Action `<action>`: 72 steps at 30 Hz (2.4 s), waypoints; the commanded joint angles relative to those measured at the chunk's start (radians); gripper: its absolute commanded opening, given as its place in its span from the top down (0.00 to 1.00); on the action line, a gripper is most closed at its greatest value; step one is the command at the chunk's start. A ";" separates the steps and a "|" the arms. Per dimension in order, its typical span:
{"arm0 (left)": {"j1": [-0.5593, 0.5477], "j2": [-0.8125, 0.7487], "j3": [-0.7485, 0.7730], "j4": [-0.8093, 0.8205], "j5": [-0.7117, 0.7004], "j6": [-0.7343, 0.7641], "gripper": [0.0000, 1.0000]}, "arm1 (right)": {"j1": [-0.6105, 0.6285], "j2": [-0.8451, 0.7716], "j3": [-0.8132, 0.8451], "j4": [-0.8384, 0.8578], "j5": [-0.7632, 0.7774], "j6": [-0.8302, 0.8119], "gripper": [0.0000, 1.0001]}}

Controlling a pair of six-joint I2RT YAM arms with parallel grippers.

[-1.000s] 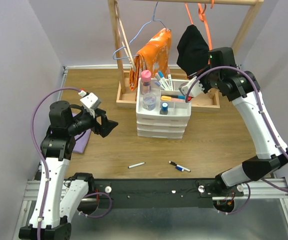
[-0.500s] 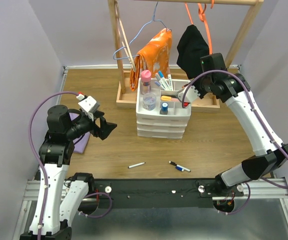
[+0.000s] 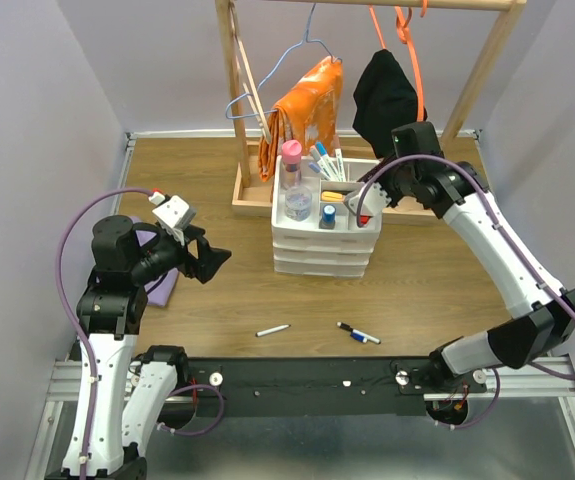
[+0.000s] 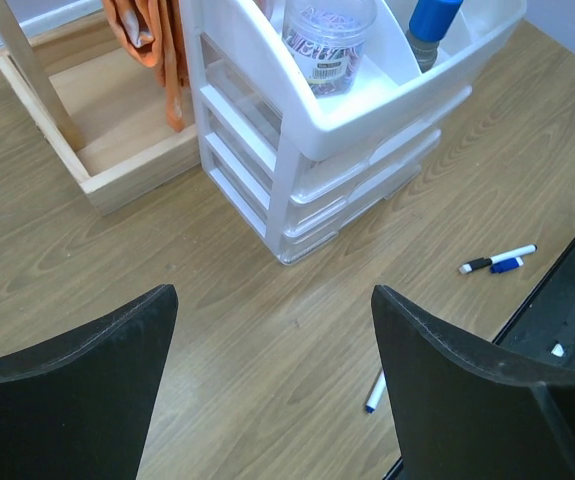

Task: Sort the stationery into containers
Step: Place the pen in the storage box, then pick up the pen from the center of the board.

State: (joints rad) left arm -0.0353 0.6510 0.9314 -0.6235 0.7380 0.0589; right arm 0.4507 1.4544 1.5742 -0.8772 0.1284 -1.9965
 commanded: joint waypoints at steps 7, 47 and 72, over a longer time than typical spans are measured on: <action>0.008 -0.016 -0.002 0.002 0.009 -0.008 0.12 | 0.005 -0.118 0.027 -0.020 -0.029 -0.226 0.55; -0.212 0.391 0.218 -0.354 -0.235 0.395 0.15 | 0.144 -0.385 -0.631 -0.031 -0.558 1.341 0.51; -0.156 0.338 0.261 -0.295 -0.281 0.298 0.16 | 0.536 -0.037 -0.643 0.232 -0.190 1.759 0.51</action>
State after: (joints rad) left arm -0.1974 1.0199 1.1576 -0.9432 0.4789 0.3656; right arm 0.9588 1.3659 0.8783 -0.6022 -0.0990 -0.2588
